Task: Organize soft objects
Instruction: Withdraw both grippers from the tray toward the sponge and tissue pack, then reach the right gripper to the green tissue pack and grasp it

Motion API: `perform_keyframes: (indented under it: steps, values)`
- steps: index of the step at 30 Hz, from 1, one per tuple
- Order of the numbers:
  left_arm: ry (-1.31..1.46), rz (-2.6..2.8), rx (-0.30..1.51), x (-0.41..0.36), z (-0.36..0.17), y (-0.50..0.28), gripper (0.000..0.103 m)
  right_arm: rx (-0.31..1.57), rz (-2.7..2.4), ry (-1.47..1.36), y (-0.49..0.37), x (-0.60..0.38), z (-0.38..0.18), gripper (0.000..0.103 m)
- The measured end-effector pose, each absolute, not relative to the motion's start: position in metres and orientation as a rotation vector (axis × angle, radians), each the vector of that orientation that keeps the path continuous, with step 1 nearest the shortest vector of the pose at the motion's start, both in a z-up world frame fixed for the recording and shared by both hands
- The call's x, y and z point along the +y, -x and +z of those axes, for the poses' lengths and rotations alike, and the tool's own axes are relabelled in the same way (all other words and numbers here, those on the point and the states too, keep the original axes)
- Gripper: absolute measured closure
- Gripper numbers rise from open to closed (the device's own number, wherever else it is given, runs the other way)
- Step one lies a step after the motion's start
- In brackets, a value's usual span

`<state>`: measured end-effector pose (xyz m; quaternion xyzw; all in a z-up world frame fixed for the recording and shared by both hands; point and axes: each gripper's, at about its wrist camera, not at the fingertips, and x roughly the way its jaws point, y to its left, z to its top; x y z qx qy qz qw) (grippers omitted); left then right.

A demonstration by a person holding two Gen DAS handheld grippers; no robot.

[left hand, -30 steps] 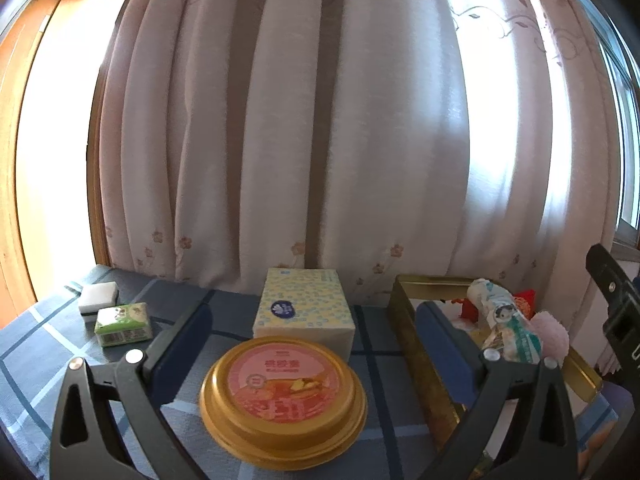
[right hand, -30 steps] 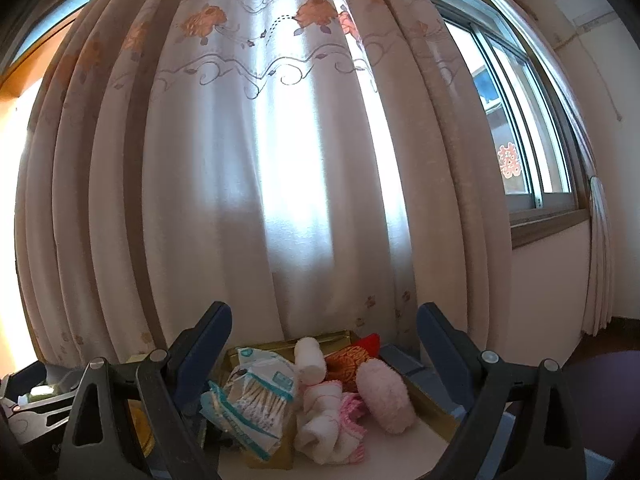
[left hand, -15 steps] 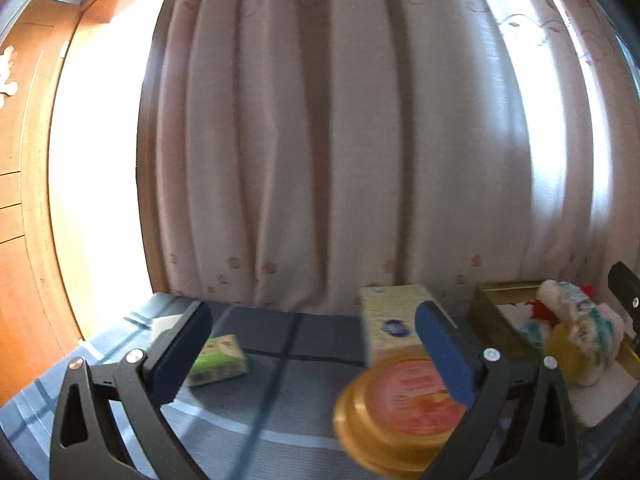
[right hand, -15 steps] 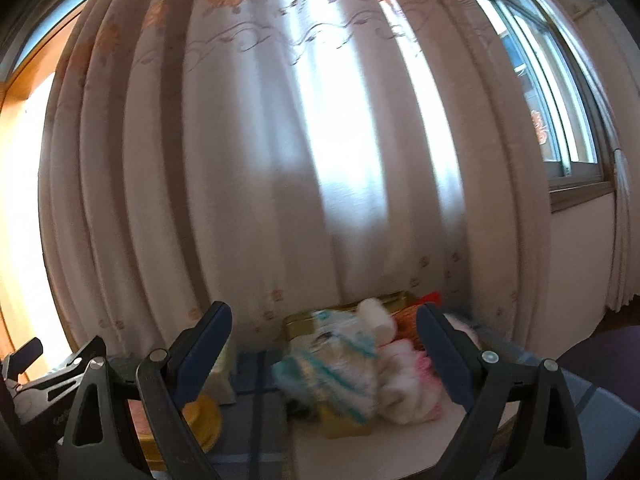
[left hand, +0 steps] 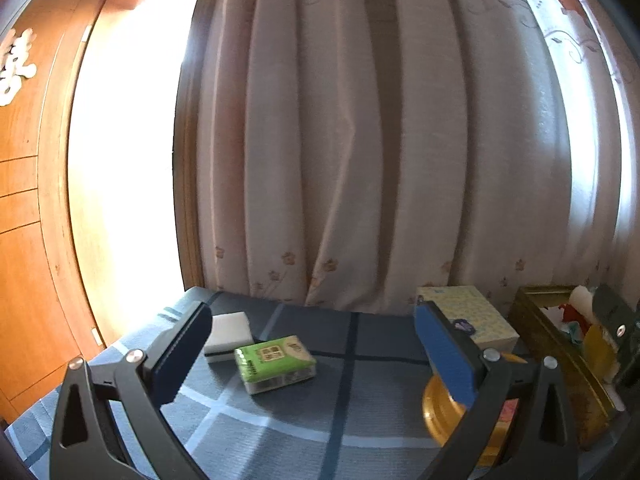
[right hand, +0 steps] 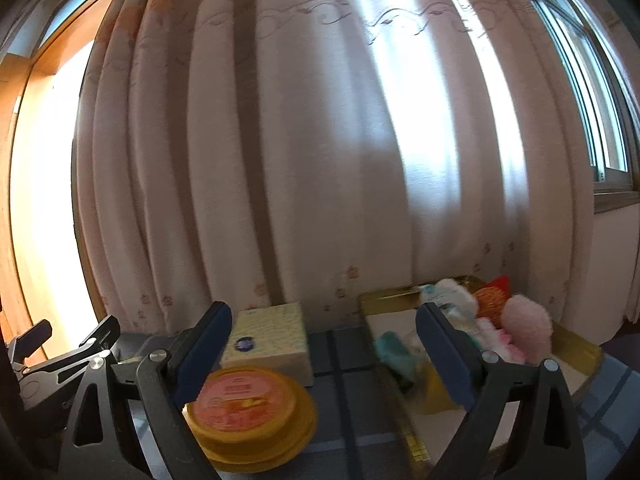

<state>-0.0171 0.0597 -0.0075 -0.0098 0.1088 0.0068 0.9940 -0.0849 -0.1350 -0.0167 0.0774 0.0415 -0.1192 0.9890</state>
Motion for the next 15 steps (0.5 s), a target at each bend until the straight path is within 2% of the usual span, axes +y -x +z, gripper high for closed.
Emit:
perform_keyframes:
  steps: [15]
  values:
    - [0.036, 0.054, 0.209, 0.096, -0.009, 0.017, 0.001, 0.119, -0.172, -0.124, 0.069, -0.085, -0.017, 0.008]
